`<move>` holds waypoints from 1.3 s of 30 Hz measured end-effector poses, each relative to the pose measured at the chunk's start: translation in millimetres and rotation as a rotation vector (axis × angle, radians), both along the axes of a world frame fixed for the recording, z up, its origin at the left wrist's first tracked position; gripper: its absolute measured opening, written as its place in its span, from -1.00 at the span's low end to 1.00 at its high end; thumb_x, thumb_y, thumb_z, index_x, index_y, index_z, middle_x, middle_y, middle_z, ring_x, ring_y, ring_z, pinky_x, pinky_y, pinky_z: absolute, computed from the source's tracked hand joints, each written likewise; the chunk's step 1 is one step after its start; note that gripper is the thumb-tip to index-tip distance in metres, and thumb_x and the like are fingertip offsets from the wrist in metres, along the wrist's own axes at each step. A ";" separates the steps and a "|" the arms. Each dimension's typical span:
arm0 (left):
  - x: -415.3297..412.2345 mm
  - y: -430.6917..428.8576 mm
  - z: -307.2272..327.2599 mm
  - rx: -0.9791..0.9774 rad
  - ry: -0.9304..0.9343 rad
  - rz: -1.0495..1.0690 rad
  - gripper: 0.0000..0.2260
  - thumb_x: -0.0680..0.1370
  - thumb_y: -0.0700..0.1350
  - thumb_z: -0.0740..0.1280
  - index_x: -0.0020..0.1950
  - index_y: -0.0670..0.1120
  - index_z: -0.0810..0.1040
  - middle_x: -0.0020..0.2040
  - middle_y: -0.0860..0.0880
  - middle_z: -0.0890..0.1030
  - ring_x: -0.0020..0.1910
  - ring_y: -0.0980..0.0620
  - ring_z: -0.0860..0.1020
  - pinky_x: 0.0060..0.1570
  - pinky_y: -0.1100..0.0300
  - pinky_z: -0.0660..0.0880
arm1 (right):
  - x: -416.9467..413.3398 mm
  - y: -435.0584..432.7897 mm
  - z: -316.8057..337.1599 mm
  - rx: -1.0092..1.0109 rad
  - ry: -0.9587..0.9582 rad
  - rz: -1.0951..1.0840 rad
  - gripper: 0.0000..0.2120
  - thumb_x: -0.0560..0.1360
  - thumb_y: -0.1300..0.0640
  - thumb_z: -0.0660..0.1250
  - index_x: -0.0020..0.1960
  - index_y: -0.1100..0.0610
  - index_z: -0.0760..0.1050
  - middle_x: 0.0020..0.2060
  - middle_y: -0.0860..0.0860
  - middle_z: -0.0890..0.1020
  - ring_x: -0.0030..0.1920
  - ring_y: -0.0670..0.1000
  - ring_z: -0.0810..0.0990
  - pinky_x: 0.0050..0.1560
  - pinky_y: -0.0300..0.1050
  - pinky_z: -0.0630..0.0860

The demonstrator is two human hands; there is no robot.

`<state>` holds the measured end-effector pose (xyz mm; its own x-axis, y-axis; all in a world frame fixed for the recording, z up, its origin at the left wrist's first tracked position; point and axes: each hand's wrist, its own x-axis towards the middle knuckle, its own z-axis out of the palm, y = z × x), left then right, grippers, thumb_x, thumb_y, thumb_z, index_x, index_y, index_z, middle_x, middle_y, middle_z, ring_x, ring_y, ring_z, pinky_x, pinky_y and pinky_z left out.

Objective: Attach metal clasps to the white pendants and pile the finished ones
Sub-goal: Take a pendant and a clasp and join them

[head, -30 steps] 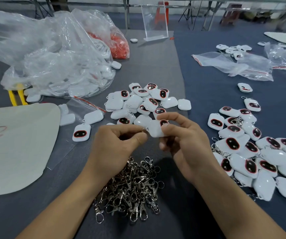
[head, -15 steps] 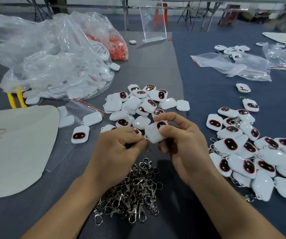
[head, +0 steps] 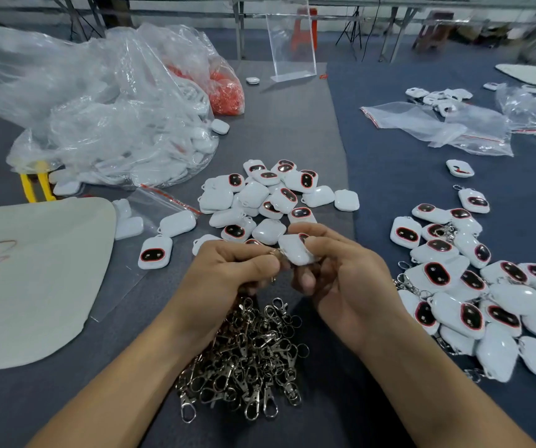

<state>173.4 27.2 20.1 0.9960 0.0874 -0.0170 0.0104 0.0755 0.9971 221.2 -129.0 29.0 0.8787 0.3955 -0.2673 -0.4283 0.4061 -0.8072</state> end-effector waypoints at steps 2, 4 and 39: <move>0.0 3.6 -0.1 -0.109 0.047 -0.063 -0.86 0.41 -0.15 0.41 -0.19 -0.17 0.75 -0.36 0.00 0.57 -0.39 0.14 0.41 -0.37 0.35 0.34 | -1.8 0.1 1.5 0.059 0.010 0.047 -0.75 0.30 0.27 0.34 -0.06 0.18 0.70 -0.36 0.21 0.58 -0.55 0.02 0.41 -0.48 -0.20 0.38; -0.6 5.5 0.3 -0.142 0.074 -0.088 -0.84 0.42 -0.13 0.40 -0.21 -0.18 0.74 -0.36 -0.04 0.55 -0.40 0.12 0.39 -0.37 0.32 0.31 | -2.0 -0.5 1.2 0.093 0.002 0.062 -0.74 0.28 0.26 0.34 -0.08 0.17 0.70 -0.37 0.22 0.57 -0.53 0.03 0.41 -0.44 -0.19 0.40; -1.6 -1.8 0.2 0.252 -0.096 0.098 -0.85 0.49 -0.21 0.49 -0.17 0.03 0.78 -0.42 0.11 0.62 -0.40 0.25 0.48 -0.32 0.37 0.42 | -3.1 1.1 -4.1 -0.056 -0.017 -0.062 -0.81 0.59 0.34 0.26 0.06 0.23 0.64 -0.37 0.19 0.62 -0.55 0.04 0.48 -0.55 -0.18 0.36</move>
